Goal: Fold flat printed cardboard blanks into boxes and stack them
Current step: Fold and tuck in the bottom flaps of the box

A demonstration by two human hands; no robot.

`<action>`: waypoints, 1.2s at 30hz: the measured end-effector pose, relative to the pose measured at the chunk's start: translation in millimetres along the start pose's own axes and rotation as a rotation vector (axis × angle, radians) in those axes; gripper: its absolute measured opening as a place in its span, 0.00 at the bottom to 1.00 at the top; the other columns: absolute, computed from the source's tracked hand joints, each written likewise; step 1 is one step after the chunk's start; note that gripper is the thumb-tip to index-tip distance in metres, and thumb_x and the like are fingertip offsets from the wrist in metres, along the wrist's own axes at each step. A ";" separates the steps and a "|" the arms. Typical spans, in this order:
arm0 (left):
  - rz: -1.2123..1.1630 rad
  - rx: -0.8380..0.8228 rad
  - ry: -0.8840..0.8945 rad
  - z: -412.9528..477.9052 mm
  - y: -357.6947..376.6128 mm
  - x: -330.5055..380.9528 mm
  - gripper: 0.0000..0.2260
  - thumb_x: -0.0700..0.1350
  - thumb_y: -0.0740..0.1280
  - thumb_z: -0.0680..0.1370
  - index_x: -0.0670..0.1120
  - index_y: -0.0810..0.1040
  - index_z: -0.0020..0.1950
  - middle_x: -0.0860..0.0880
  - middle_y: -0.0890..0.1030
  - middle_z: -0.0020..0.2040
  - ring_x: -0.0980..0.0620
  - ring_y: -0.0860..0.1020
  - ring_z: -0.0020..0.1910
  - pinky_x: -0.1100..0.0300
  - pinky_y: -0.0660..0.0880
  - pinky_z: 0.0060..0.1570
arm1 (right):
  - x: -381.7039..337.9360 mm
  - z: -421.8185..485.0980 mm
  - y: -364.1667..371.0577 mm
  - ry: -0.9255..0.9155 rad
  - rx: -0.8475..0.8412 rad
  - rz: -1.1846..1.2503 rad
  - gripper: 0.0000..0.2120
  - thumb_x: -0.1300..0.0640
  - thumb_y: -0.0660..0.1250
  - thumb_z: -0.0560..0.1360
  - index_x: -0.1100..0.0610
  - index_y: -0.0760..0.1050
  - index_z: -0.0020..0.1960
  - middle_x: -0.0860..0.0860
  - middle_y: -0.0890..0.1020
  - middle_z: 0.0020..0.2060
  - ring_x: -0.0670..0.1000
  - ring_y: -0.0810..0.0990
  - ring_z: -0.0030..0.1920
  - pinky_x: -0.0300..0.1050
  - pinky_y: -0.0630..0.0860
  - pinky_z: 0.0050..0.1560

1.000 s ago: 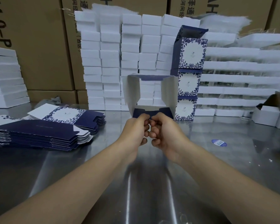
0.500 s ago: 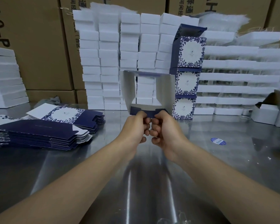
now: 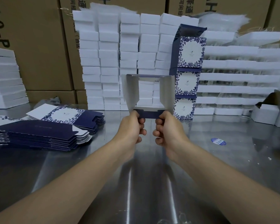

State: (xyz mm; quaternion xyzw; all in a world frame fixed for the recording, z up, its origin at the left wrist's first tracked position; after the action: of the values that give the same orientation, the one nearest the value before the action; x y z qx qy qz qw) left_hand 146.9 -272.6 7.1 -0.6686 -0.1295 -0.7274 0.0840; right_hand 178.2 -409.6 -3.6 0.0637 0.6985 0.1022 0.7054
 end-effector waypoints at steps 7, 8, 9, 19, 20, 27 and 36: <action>0.000 0.085 0.025 3.2 -8.2 2.5 0.15 0.47 0.55 0.83 0.48 0.70 0.38 0.54 0.68 0.27 0.53 0.71 0.27 0.57 0.65 0.33 | -2.1 0.3 -6.4 -0.002 0.053 -0.028 0.12 0.54 0.60 0.79 0.53 0.67 0.37 0.46 0.66 0.24 0.48 0.68 0.23 0.39 0.58 0.23; 0.002 0.091 0.025 3.0 -8.8 2.1 0.15 0.47 0.55 0.84 0.48 0.71 0.38 0.54 0.68 0.27 0.53 0.71 0.28 0.57 0.65 0.34 | -3.2 1.0 -6.5 -0.018 0.060 -0.058 0.11 0.55 0.58 0.79 0.53 0.67 0.38 0.46 0.65 0.24 0.47 0.68 0.23 0.39 0.58 0.23; -0.002 0.093 0.021 2.5 -9.0 1.5 0.15 0.48 0.55 0.84 0.48 0.71 0.38 0.54 0.68 0.26 0.53 0.71 0.28 0.57 0.66 0.35 | -4.4 1.3 -6.2 -0.035 0.065 -0.084 0.11 0.56 0.57 0.80 0.53 0.66 0.38 0.47 0.65 0.24 0.47 0.68 0.23 0.39 0.58 0.24; -0.065 -0.002 0.018 -1.8 0.5 1.9 0.16 0.46 0.57 0.83 0.48 0.70 0.36 0.53 0.68 0.27 0.53 0.70 0.27 0.56 0.64 0.36 | -7.8 -1.0 -2.7 -0.037 0.020 0.002 0.13 0.52 0.59 0.81 0.53 0.66 0.38 0.46 0.64 0.23 0.48 0.66 0.23 0.39 0.59 0.23; -0.073 0.006 0.028 -2.2 0.0 3.2 0.16 0.46 0.57 0.83 0.48 0.70 0.36 0.53 0.68 0.27 0.53 0.70 0.27 0.56 0.64 0.35 | -6.5 -1.0 -0.5 -0.025 -0.004 0.021 0.13 0.51 0.59 0.81 0.52 0.66 0.38 0.46 0.64 0.23 0.48 0.66 0.23 0.39 0.58 0.23; -0.072 0.009 0.046 -4.3 0.2 5.7 0.15 0.48 0.57 0.83 0.48 0.70 0.37 0.54 0.70 0.27 0.53 0.70 0.27 0.55 0.65 0.37 | 0.2 -1.0 10.8 -0.007 -0.093 0.064 0.13 0.55 0.57 0.80 0.51 0.64 0.36 0.46 0.63 0.24 0.48 0.65 0.24 0.39 0.58 0.25; -0.007 -0.079 0.058 -6.7 13.0 5.3 0.17 0.46 0.57 0.83 0.47 0.70 0.34 0.51 0.69 0.28 0.53 0.69 0.26 0.54 0.68 0.39 | -1.5 -6.1 20.1 -0.021 -0.144 0.020 0.14 0.53 0.59 0.79 0.52 0.66 0.35 0.47 0.63 0.24 0.49 0.67 0.24 0.41 0.61 0.27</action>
State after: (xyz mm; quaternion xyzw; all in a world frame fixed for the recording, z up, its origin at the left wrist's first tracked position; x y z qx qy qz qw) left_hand 143.9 -286.7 12.9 -0.6496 -0.1009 -0.7513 0.0586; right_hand 171.0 -390.7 2.5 0.0209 0.6812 0.1587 0.7143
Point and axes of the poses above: each hand's wrist, its own z-axis towards the middle knuckle, its own y-axis out of the palm, x = y × z, the point moved 10 cm from there along z, towards the middle knuckle
